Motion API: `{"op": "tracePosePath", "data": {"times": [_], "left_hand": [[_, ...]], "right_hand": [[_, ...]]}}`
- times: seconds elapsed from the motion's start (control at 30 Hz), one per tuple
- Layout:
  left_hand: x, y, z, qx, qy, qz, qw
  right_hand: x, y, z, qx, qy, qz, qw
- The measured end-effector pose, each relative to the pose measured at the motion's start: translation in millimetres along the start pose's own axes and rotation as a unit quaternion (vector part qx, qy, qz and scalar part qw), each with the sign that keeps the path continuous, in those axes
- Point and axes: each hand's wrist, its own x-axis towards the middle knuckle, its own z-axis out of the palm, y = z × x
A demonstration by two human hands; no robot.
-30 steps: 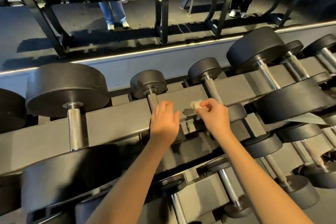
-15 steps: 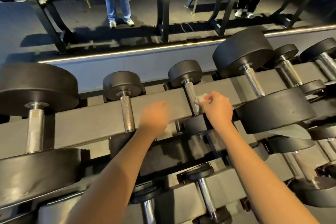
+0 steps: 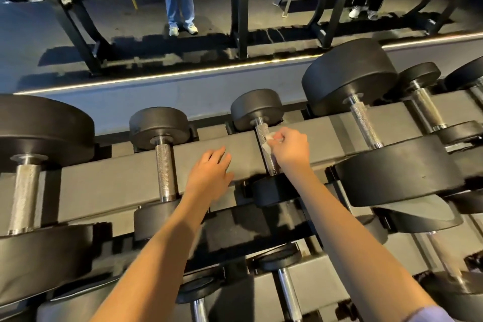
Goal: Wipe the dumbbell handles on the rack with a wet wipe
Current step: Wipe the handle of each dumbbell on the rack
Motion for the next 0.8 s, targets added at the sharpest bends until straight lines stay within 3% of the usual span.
{"op": "tracePosePath", "data": {"times": [0.2, 0.43, 0.63, 0.8], "left_hand": [[0, -3, 5, 0.015, 0.036, 0.008, 0.999], [3, -5, 1, 0.055, 0.059, 0.033, 0.996], [22, -8, -9, 0.08, 0.053, 0.037, 0.995], [27, -11, -10, 0.088, 0.041, 0.04, 0.994]], "right_hand": [[-17, 17, -4, -0.075, -0.043, -0.025, 0.996], [11, -7, 2, 0.026, 0.009, -0.006, 1.0], [-7, 7, -2, -0.004, -0.031, 0.013, 0.999], [10, -8, 7, 0.065, 0.033, -0.009, 0.997]]}}
